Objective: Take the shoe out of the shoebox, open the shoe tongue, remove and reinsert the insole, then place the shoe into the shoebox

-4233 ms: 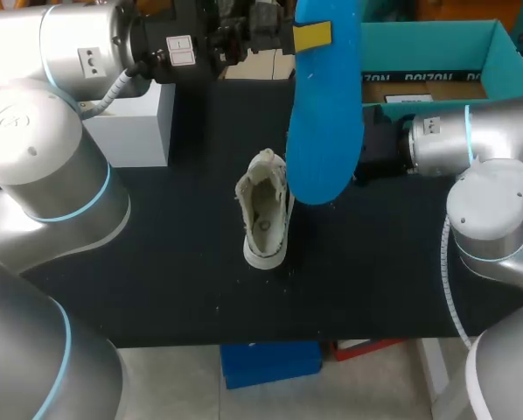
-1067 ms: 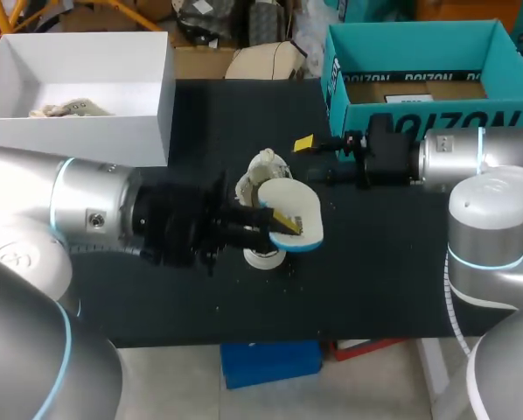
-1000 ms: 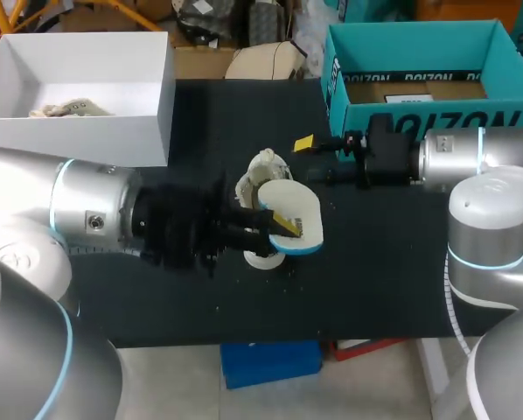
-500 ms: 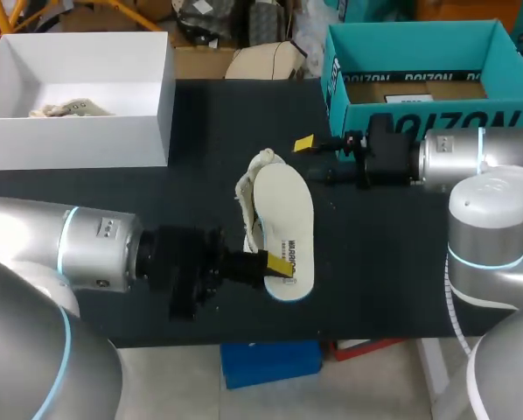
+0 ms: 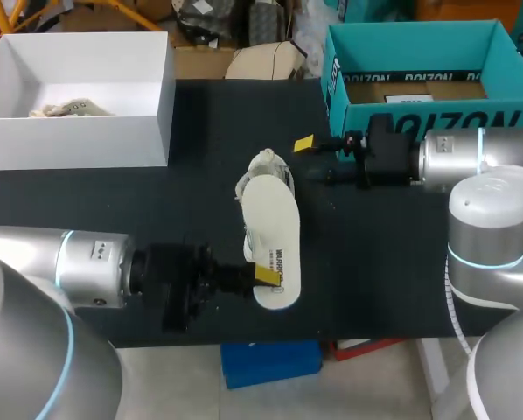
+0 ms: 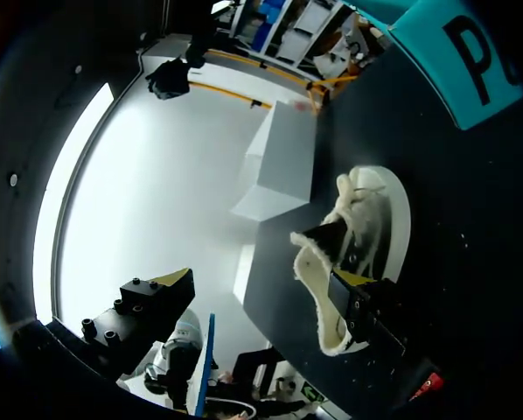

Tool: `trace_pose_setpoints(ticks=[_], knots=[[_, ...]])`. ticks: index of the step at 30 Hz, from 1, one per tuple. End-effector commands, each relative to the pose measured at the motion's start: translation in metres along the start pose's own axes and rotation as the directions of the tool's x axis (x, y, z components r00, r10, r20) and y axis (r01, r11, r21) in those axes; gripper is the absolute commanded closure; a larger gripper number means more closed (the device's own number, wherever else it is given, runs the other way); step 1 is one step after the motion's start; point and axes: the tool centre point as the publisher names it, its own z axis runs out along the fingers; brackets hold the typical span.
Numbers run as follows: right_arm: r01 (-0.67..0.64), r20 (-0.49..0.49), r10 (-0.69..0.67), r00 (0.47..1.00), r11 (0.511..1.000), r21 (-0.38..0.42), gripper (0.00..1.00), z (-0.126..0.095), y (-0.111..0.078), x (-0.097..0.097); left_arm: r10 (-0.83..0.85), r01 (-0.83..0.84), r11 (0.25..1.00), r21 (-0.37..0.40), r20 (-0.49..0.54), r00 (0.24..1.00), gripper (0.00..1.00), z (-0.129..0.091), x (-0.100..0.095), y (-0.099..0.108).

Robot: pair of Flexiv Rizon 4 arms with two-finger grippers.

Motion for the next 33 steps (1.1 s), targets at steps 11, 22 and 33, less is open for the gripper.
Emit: trace_pose_setpoints(ticks=[11,22,33], knots=[[-0.001,0.001,0.001,1.0,1.0,-0.003,0.0,0.001,-0.001,0.0,0.112,-0.114,0.993,0.022,0.099,0.989,1.0,-0.008,0.042,0.015],[-0.001,0.001,0.001,1.0,1.0,-0.003,0.0,0.001,-0.001,0.0,0.137,-0.137,0.991,0.001,0.014,0.991,1.0,-0.027,0.062,0.073],[-0.001,0.001,0.001,1.0,1.0,-0.003,0.0,0.001,-0.001,0.0,0.164,-0.164,0.986,0.01,-0.003,0.986,1.0,-0.03,0.066,0.126]])
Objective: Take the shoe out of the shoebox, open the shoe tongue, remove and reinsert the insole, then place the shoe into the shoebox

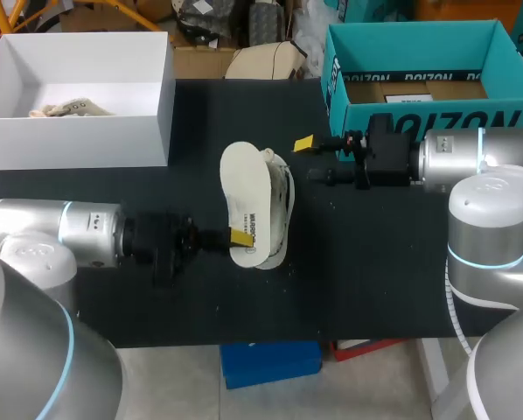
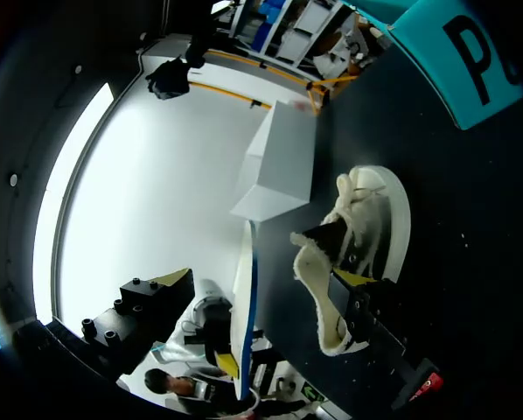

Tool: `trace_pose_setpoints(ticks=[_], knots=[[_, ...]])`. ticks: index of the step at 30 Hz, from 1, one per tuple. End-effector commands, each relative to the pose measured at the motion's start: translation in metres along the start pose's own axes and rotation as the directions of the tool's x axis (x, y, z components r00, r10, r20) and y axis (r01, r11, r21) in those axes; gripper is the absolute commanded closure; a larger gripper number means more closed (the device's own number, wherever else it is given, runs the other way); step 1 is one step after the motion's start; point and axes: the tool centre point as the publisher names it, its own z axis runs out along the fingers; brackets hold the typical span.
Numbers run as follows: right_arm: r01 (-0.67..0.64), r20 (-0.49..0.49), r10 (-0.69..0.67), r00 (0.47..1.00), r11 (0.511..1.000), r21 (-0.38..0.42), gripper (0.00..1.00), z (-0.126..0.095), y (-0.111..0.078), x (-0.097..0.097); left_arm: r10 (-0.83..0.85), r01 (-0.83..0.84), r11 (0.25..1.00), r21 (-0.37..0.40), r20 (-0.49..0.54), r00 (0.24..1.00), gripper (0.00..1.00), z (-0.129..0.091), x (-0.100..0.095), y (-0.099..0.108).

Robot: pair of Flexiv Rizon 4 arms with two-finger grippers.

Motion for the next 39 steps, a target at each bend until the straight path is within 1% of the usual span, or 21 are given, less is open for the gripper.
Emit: trace_pose_setpoints(ticks=[1,5,24,28,32,35,39], knots=[[-0.001,0.001,0.001,1.0,1.0,-0.003,0.0,0.001,-0.001,0.0,0.009,-0.009,0.999,0.042,0.009,1.0,1.0,0.009,0.005,0.022],[-0.001,0.001,0.001,1.0,1.0,-0.003,0.0,0.001,-0.001,0.0,0.026,-0.027,0.998,0.056,0.007,1.0,1.0,0.013,0.003,0.023],[-0.001,0.001,0.001,1.0,1.0,-0.003,0.0,0.001,-0.001,0.0,0.026,-0.027,0.998,0.056,0.007,1.0,1.0,0.013,0.003,0.023],[-0.01,-0.081,0.013,0.997,0.999,0.041,0.0,-0.001,-0.002,0.006,0.026,-0.027,0.998,0.056,0.007,1.0,1.0,0.013,0.003,0.023],[0.007,-0.153,0.016,0.988,0.989,0.145,0.0,0.002,-0.007,0.012,0.026,-0.027,0.998,0.056,0.007,1.0,1.0,0.013,0.003,0.023],[0.016,-0.153,0.015,0.988,0.979,0.202,0.0,0.004,-0.012,0.014,0.026,-0.027,0.998,0.056,0.007,1.0,1.0,0.013,0.003,0.023],[0.008,-0.144,0.027,0.989,0.97,0.241,0.0,0.01,-0.018,0.015,0.026,-0.027,0.998,0.056,0.007,1.0,1.0,0.013,0.003,0.023]])
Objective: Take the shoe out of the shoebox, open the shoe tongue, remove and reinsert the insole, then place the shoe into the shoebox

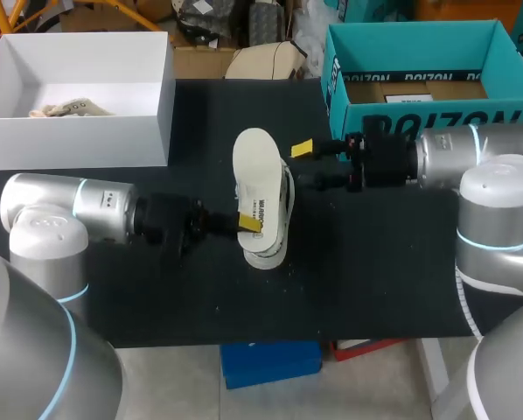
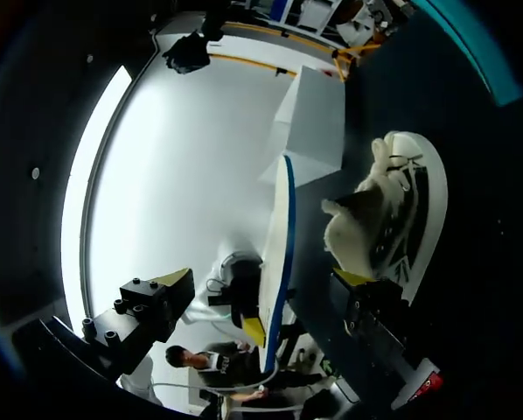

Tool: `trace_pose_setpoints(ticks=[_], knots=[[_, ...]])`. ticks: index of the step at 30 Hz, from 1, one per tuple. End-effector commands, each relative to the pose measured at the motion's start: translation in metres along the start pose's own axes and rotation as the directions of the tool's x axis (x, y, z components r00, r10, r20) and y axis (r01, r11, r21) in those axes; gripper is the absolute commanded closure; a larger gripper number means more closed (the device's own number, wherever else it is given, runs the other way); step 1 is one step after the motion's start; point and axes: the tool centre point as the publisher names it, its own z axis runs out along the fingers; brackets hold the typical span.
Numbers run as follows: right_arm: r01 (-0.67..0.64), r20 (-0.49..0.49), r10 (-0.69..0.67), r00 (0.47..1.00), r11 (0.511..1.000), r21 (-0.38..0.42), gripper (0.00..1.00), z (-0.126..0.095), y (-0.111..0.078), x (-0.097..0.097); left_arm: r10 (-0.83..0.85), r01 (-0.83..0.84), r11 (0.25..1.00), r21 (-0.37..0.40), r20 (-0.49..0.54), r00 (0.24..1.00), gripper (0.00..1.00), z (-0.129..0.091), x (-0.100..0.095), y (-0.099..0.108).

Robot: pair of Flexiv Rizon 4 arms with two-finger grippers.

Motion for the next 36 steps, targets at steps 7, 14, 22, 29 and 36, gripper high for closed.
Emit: trace_pose_setpoints(ticks=[7,14,22,29,36], knots=[[-0.049,0.036,0.047,0.998,0.995,0.084,0.16,0.021,-0.005,0.001,0.002,-0.002,1.0,-0.003,-0.002,1.0,1.0,0.001,0.0,-0.001],[-0.106,0.05,0.102,0.994,0.991,0.081,0.5,0.04,-0.021,-0.002,0.002,-0.002,1.0,-0.003,-0.002,1.0,1.0,0.001,0.0,-0.001],[-0.146,0.07,0.141,0.988,0.986,0.076,0.47,0.056,-0.029,-0.009,0.002,-0.002,1.0,-0.003,-0.002,1.0,1.0,0.001,0.0,-0.001],[-0.156,0.075,0.15,0.986,0.985,0.075,0.51,0.067,-0.029,-0.011,0.002,-0.002,1.0,-0.003,-0.002,1.0,1.0,0.001,0.0,-0.001],[-0.156,0.083,0.149,0.985,0.985,0.076,0.53,0.072,-0.021,-0.013,0.002,-0.002,1.0,-0.003,-0.002,1.0,1.0,0.001,0.0,-0.001]])
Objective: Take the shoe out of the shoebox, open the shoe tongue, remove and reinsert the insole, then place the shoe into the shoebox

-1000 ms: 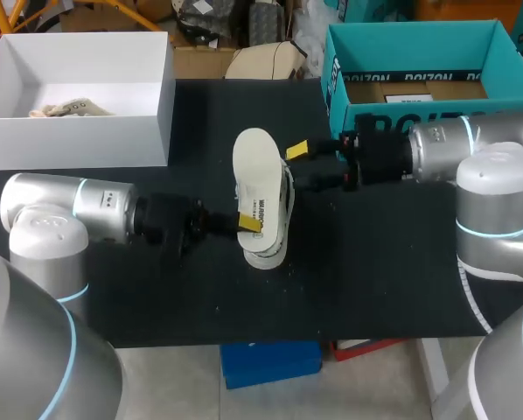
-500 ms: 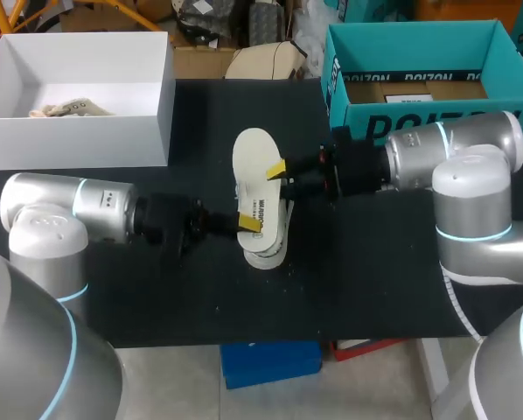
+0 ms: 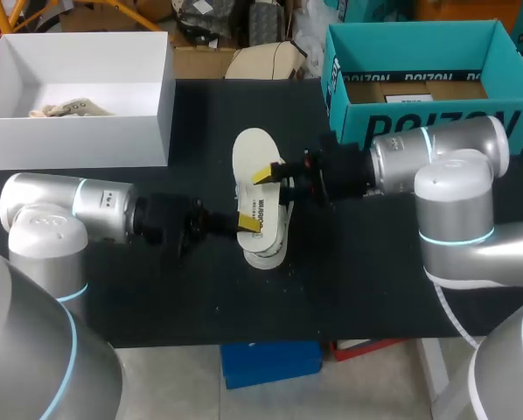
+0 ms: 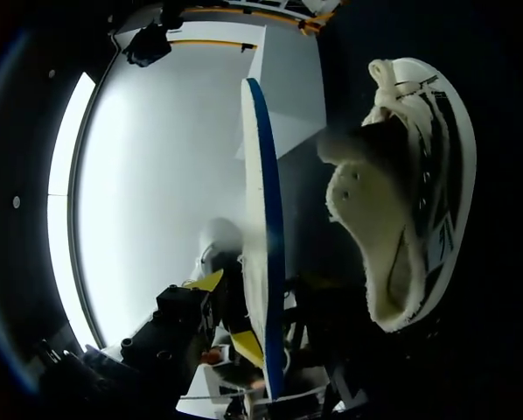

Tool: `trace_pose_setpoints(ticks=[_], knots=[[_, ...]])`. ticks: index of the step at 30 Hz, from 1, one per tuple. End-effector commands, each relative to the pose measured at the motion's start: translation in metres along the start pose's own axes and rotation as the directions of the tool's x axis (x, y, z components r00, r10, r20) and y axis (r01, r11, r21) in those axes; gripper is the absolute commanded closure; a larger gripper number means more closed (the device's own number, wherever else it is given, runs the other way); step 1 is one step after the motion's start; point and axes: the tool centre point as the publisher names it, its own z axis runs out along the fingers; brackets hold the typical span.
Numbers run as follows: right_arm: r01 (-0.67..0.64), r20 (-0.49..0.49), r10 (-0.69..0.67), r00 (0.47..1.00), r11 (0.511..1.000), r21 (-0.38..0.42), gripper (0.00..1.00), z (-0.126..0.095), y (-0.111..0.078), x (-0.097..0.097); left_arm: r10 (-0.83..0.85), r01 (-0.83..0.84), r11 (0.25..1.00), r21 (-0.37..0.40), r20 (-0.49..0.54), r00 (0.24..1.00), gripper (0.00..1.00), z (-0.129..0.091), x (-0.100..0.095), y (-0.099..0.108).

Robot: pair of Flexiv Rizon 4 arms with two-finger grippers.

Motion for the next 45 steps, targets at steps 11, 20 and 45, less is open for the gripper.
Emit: trace_pose_setpoints(ticks=[11,20,45], knots=[[0.002,0.028,-0.001,1.0,1.0,-0.021,0.55,-0.004,0.018,-0.004,0.003,-0.003,1.0,-0.003,-0.002,1.0,1.0,0.002,0.0,-0.001],[0.001,0.037,0.0,0.999,0.999,-0.037,0.58,-0.011,0.023,-0.007,0.003,-0.003,1.0,-0.003,-0.002,1.0,1.0,0.002,0.0,-0.001],[0.012,0.057,-0.009,0.998,0.999,-0.038,1.0,-0.011,0.025,-0.007,-0.175,0.138,0.984,-0.109,-0.511,0.842,0.0,-0.029,-0.05,-0.006]])
